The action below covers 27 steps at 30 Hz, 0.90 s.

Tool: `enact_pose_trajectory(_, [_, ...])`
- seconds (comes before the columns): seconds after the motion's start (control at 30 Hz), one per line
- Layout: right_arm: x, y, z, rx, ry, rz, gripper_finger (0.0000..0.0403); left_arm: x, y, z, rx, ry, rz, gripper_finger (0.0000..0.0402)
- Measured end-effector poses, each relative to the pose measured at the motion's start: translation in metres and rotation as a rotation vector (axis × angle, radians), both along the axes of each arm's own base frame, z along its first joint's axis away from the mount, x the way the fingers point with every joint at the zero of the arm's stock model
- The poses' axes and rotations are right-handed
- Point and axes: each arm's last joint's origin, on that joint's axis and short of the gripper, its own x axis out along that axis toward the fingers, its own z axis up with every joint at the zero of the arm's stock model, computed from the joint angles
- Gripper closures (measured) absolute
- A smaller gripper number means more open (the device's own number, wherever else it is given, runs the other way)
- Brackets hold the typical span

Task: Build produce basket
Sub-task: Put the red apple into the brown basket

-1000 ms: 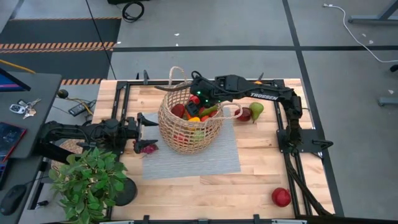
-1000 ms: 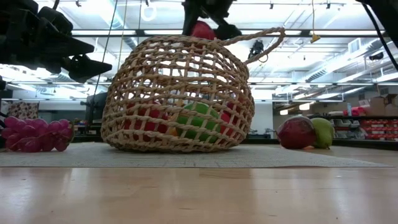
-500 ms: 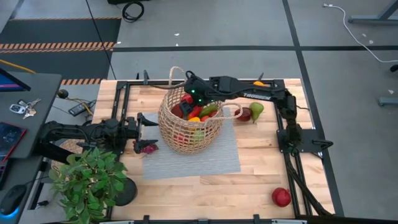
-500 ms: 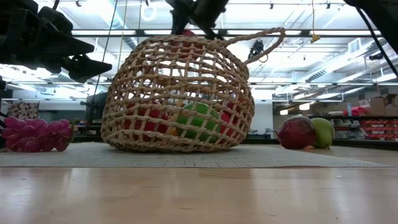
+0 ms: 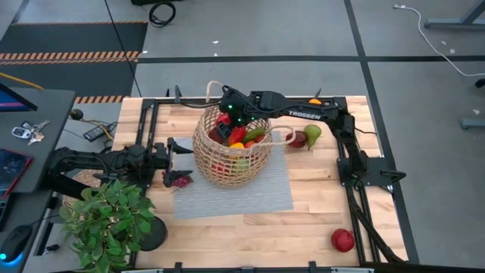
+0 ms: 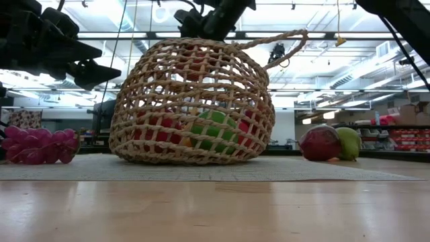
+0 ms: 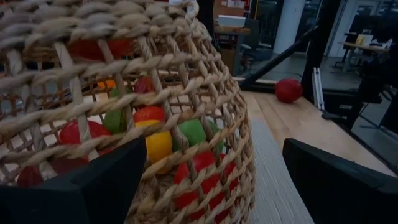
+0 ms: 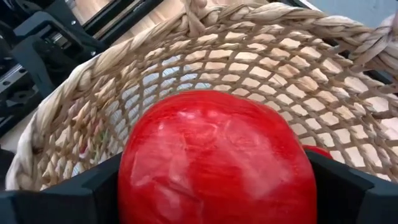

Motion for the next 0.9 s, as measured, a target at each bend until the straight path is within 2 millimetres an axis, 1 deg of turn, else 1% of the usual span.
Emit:
enact_pose_trajectory(0.3, [0.001, 0.004, 0.0, 0.021, -0.004, 0.013, 0.0006, 0.0, 0.0, 0.0, 0.0, 0.001, 0.0, 0.0015])
enact_pose_trajectory(0.47, [-0.002, 0.004, 0.005, 0.02, -0.016, 0.015, 0.0003, 0.0, 0.0, 0.0, -0.001, 0.0, 0.0, 0.0015])
enact_pose_trajectory(0.6, [-0.002, 0.004, 0.005, 0.021, -0.014, 0.015, 0.0003, 0.0, 0.0, 0.0, 0.0, 0.001, 0.0, 0.0015])
enact_pose_trajectory(0.67, [-0.004, 0.005, 0.008, 0.023, -0.018, 0.017, 0.0003, 0.0, 0.0, 0.0, 0.0, 0.001, 0.0, 0.0015])
enact_pose_trajectory(0.77, [-0.014, 0.007, 0.026, 0.011, -0.057, 0.015, 0.0003, 0.0, 0.0, 0.0, -0.001, 0.001, 0.0, 0.0015])
enact_pose_trajectory(0.9, [-0.038, 0.015, 0.063, -0.039, -0.13, 0.0, 0.0003, 0.0, 0.0, 0.0, 0.0, 0.001, 0.001, 0.0015])
